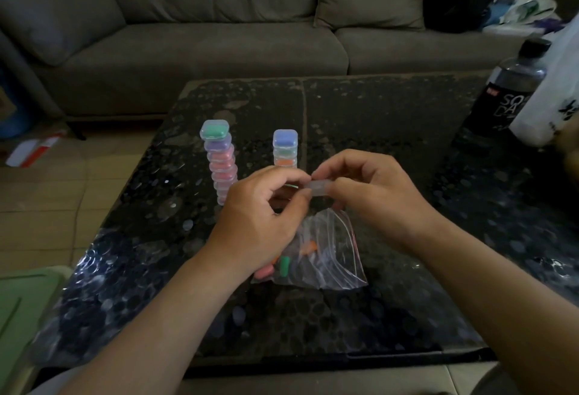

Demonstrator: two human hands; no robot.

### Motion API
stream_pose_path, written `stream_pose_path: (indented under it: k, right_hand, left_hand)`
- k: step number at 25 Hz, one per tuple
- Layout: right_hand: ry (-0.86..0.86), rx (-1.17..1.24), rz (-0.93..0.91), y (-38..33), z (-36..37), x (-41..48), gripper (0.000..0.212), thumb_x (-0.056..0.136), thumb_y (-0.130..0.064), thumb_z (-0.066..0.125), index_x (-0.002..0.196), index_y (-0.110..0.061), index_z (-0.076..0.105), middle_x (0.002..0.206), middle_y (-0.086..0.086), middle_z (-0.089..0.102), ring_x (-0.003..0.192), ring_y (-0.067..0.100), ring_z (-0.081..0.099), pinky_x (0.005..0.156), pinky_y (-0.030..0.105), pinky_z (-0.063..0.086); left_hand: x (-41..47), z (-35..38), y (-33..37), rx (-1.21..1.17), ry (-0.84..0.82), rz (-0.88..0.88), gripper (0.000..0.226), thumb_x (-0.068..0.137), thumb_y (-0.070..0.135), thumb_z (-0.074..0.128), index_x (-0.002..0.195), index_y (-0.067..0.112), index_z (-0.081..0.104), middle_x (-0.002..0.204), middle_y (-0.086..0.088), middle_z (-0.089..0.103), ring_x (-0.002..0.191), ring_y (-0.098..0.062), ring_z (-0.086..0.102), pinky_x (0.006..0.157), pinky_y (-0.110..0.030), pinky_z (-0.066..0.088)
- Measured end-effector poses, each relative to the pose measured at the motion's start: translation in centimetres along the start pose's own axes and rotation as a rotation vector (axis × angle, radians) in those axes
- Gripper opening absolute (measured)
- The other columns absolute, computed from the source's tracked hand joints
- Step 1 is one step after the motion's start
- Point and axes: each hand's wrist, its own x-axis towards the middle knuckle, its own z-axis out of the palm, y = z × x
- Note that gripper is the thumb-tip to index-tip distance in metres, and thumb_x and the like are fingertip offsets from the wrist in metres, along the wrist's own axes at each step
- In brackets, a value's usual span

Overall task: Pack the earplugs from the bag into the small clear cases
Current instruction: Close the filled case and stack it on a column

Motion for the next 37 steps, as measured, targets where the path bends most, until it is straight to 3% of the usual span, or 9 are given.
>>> stream_pose_path:
  k: [3,7,14,19,23,27,30,34,37]
  right_hand:
    - [0.009,0.059,0.001,-0.1,0.4,-0.3,0.011,0.086,-0.004,0.072,0.095,-0.011,0.074,0.09,0.007,0.075,0.083,0.019,0.073,0.07,0.028,0.06]
    - [0.005,0.092,0.015,-0.1,0.8,-0.5,0.02,0.086,0.003,0.072,0.102,-0.008,0.071,0.094,0.008,0.075,0.086,0.018,0.074,0.075,0.028,0.061]
    - [-0.032,0.14,0.017,-0.1,1.0,-0.4,0.039,0.078,0.015,0.072,0.11,-0.007,0.068,0.101,0.006,0.075,0.094,0.017,0.073,0.081,0.028,0.06]
    - [-0.091,0.124,-0.021,0.2,1.5,-0.6,0.054,0.078,0.015,0.074,0.125,-0.01,0.064,0.112,0.002,0.073,0.105,0.011,0.071,0.09,0.028,0.058]
    - [-0.066,-0.025,-0.018,0.4,1.7,-0.6,0.057,0.08,0.008,0.077,0.129,-0.016,0.062,0.115,-0.001,0.069,0.104,0.006,0.069,0.091,0.023,0.057]
    - [-0.049,-0.126,-0.033,0.3,1.8,-1.0,0.05,0.08,0.001,0.08,0.124,-0.016,0.064,0.106,-0.004,0.069,0.096,0.002,0.069,0.082,0.016,0.056]
    - [-0.04,-0.162,-0.04,0.2,1.7,-1.1,0.045,0.078,-0.007,0.083,0.118,-0.015,0.066,0.099,-0.004,0.07,0.09,0.004,0.069,0.079,0.016,0.057]
    - [0.084,-0.243,-0.043,-0.1,0.7,-1.2,0.022,0.081,-0.013,0.08,0.091,-0.027,0.068,0.085,-0.009,0.069,0.079,0.0,0.067,0.069,0.016,0.055]
    - [0.123,-0.461,0.035,0.3,-0.1,-1.3,0.022,0.083,-0.007,0.074,0.077,-0.026,0.065,0.078,-0.008,0.066,0.068,0.001,0.064,0.057,0.015,0.049]
  left_hand:
    - [-0.1,-0.1,0.3,-0.084,-0.017,-0.025,0.012,0.088,0.022,0.072,0.1,0.023,0.073,0.096,0.006,0.076,0.091,-0.009,0.075,0.079,-0.027,0.062]
    - [-0.2,-0.1,0.4,-0.109,-0.027,-0.052,0.012,0.086,0.017,0.077,0.095,0.024,0.073,0.092,0.006,0.077,0.088,-0.009,0.076,0.078,-0.03,0.063]
    - [0.4,-0.4,0.8,-0.112,0.061,-0.163,0.012,0.089,0.009,0.073,0.084,0.02,0.072,0.079,0.003,0.075,0.073,-0.007,0.072,0.065,-0.02,0.058]
    - [1.0,-1.0,0.6,-0.268,0.137,-0.317,0.011,0.097,0.011,0.065,0.092,0.017,0.073,0.086,-0.003,0.078,0.082,-0.02,0.077,0.075,-0.048,0.065]
    - [1.2,-0.8,0.8,-0.378,0.145,-0.507,0.013,0.101,0.013,0.061,0.103,0.021,0.071,0.09,-0.003,0.079,0.081,-0.023,0.079,0.071,-0.048,0.065]
    - [1.3,-0.8,0.8,-0.397,0.094,-0.592,0.016,0.103,0.014,0.059,0.104,0.023,0.072,0.09,-0.006,0.079,0.077,-0.024,0.079,0.062,-0.039,0.062]
    - [1.0,-0.8,0.9,-0.447,0.027,-0.578,0.018,0.098,0.012,0.066,0.11,0.025,0.068,0.089,-0.011,0.079,0.082,-0.026,0.079,0.065,-0.041,0.063]
    - [1.0,-1.4,0.4,-0.41,-0.007,-0.588,0.031,0.093,0.006,0.072,0.115,0.027,0.065,0.088,-0.011,0.079,0.085,-0.024,0.079,0.068,-0.041,0.063]
    - [0.8,-1.9,0.1,-0.357,-0.108,-0.646,0.031,0.093,0.008,0.072,0.117,0.027,0.064,0.086,-0.009,0.079,0.08,-0.024,0.079,0.067,-0.039,0.063]
